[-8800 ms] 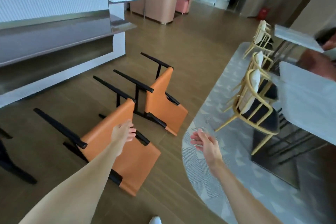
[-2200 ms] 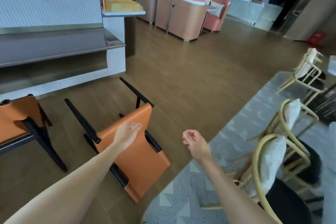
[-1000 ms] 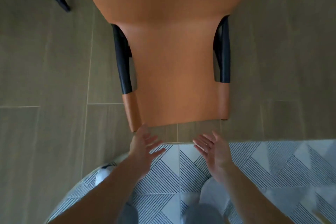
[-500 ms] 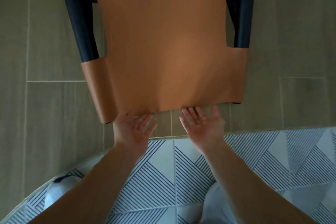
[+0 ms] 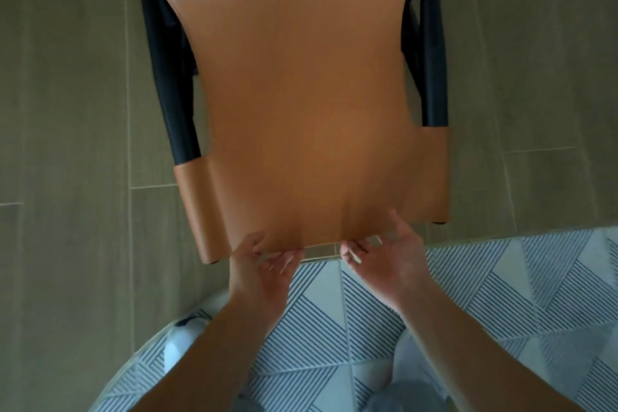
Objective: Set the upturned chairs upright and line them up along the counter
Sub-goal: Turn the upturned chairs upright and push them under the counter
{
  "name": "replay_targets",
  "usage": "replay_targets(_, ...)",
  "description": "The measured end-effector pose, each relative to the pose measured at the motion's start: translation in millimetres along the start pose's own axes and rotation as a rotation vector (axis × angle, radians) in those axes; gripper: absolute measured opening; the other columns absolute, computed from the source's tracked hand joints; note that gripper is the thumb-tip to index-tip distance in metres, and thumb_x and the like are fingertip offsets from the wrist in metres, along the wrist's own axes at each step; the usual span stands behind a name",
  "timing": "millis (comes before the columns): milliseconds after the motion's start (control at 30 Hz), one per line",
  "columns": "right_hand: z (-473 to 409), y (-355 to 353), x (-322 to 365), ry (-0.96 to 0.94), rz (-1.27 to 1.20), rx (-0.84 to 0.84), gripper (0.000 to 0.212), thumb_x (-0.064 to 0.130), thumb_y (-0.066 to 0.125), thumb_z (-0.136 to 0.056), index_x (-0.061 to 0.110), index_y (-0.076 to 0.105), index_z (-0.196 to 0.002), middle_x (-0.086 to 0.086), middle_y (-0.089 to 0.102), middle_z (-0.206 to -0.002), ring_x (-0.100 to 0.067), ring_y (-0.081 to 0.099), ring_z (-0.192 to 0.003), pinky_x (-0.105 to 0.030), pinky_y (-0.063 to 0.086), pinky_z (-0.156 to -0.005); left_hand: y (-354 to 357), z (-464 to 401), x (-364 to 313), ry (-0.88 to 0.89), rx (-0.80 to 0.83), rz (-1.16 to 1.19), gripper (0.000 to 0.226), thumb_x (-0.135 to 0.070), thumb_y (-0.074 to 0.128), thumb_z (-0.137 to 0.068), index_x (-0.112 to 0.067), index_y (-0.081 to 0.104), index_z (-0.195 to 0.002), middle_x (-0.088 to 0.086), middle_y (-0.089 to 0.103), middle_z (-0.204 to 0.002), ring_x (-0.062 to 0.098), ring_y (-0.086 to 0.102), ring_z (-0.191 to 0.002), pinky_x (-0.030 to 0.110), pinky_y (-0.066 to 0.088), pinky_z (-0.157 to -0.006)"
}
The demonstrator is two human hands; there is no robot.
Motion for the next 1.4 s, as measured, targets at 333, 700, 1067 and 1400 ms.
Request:
replay_targets(333, 225.0, 67.5, -11.9, -0.103, 0.052, -0.258, 0.016, 0.025, 0.050, -0.105, 0.013, 0.056, -0.097, -0.010, 0.053, -0.087, -0.022, 0.046, -0.068, -0.021, 0.042, -0.035, 3.6, 214.7, -58.5, -0.002, -0.153, -0.054, 0.028, -0.030, 0.063, -0.096, -0.004, 0.061, -0.104, 0.023, 0.059, -0.096, 0.036, 0.062, -0.078, 0.042, 0.061, -0.048)
replay_targets(700, 399.4, 273.5, 86.8, -0.387, 0.193, -0.390, 0.019, 0.022, 0.057, -0.103, 0.005, 0.055, -0.112, -0.015, 0.063, -0.097, -0.020, 0.054, -0.060, -0.019, 0.041, -0.031, 179.7, 397.3, -222.1, 0.194, -0.036, -0.017, 0.029, -0.027, 0.069, -0.095, -0.003, 0.055, -0.103, 0.014, 0.056, -0.068, 0.023, 0.064, -0.044, 0.043, 0.059, -0.050)
replay_targets(1067, 438.7, 433.8, 185.5, -0.786, 0.469, -0.286, 0.017, 0.025, 0.055, -0.103, 0.015, 0.054, -0.116, -0.006, 0.073, -0.087, -0.011, 0.068, -0.047, -0.022, 0.047, -0.039, 333.0, 444.1, -341.1, 0.393, 0.113, -0.309, 0.015, -0.026, 0.060, -0.101, -0.013, 0.055, -0.103, 0.021, 0.075, -0.083, 0.030, 0.074, -0.057, 0.034, 0.058, -0.046)
replay_targets(1400, 445.2, 574.1, 261.4, -0.997, 0.655, -0.161, 0.022, 0.028, 0.043, -0.104, 0.011, 0.050, -0.115, -0.007, 0.064, -0.073, -0.010, 0.057, -0.037, -0.020, 0.038, -0.033, 459.0, 455.1, -431.4, 0.524, 0.144, -0.501, 0.028, -0.022, 0.051, -0.104, -0.008, 0.052, -0.079, 0.019, 0.071, -0.076, 0.028, 0.074, -0.055, 0.043, 0.062, -0.053)
Point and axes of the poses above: each hand's wrist, its own z-axis away from the middle knuckle, its own y-axis out of the palm, x = y × z, the point moved 10 cm from there along -z, towards the middle knuckle
